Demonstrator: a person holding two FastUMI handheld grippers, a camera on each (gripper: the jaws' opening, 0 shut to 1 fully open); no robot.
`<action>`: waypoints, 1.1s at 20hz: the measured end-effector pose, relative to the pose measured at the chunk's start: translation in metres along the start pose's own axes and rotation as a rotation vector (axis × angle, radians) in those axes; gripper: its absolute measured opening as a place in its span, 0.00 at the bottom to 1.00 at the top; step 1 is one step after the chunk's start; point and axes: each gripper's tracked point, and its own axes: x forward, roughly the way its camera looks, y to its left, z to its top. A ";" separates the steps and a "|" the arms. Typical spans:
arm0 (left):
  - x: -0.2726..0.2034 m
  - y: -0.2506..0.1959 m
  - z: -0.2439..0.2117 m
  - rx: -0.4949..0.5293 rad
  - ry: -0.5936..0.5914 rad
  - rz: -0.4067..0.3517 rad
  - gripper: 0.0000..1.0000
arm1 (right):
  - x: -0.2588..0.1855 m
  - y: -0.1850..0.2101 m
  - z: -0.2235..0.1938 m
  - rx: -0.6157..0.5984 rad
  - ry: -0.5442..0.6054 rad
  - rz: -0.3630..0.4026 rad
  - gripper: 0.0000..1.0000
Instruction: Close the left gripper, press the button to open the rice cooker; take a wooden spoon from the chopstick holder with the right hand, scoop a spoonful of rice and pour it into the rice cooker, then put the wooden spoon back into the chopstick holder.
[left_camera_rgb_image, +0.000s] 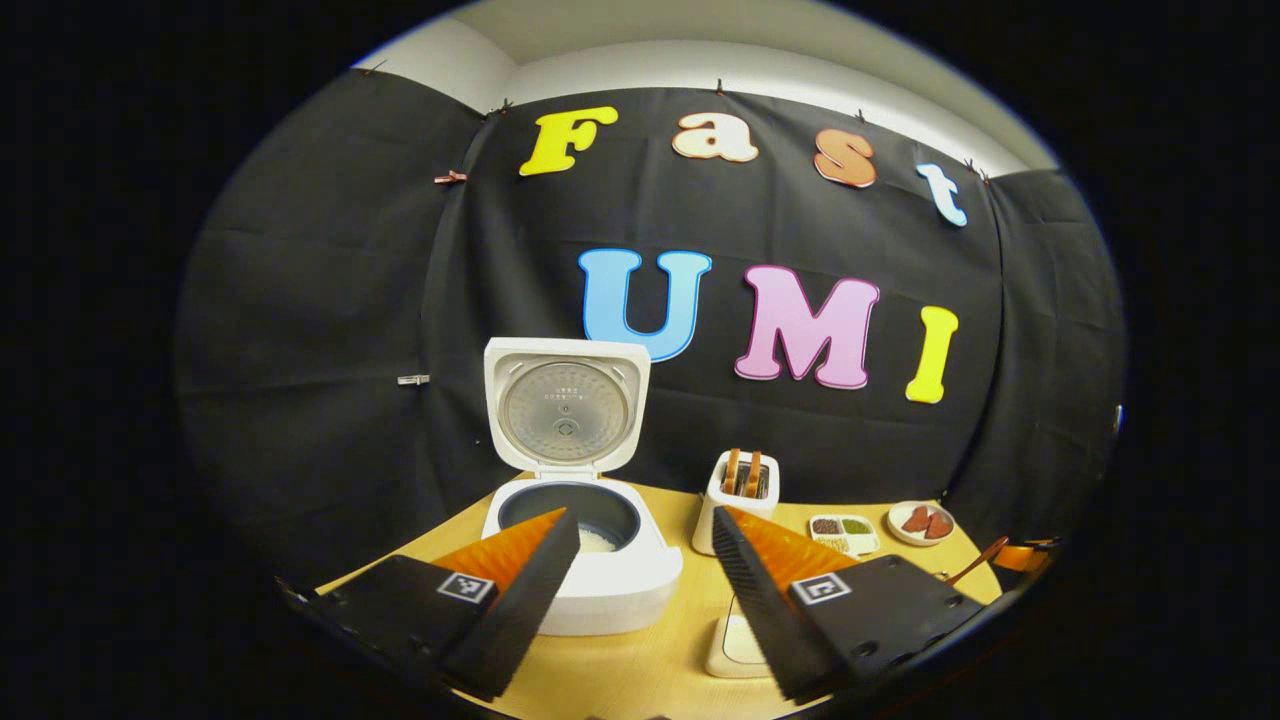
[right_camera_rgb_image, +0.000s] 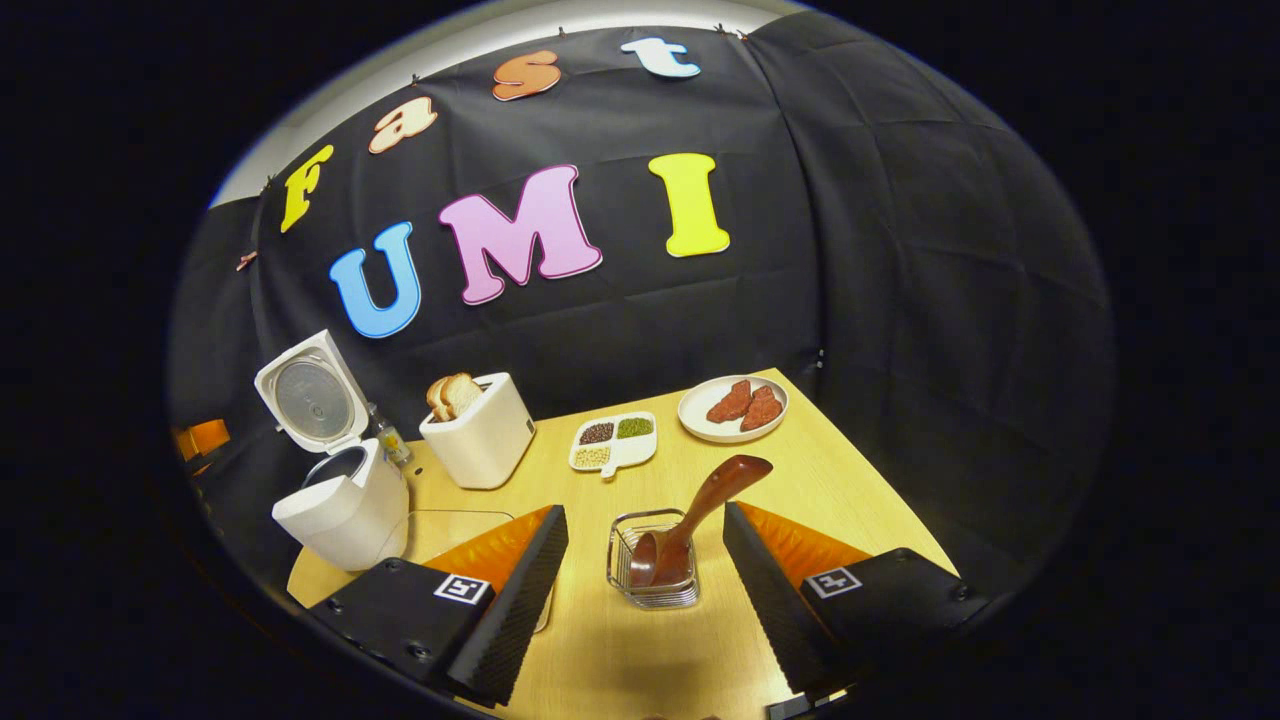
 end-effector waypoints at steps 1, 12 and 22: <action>-0.003 -0.008 -0.006 0.010 -0.001 0.000 0.99 | 0.005 -0.006 -0.003 0.000 0.015 0.000 0.99; -0.030 -0.048 -0.067 0.008 0.165 0.023 0.97 | 0.087 -0.047 -0.028 0.097 0.089 -0.009 0.99; -0.044 -0.049 -0.086 0.006 0.237 0.044 0.97 | 0.130 -0.046 -0.020 0.170 0.045 -0.022 0.41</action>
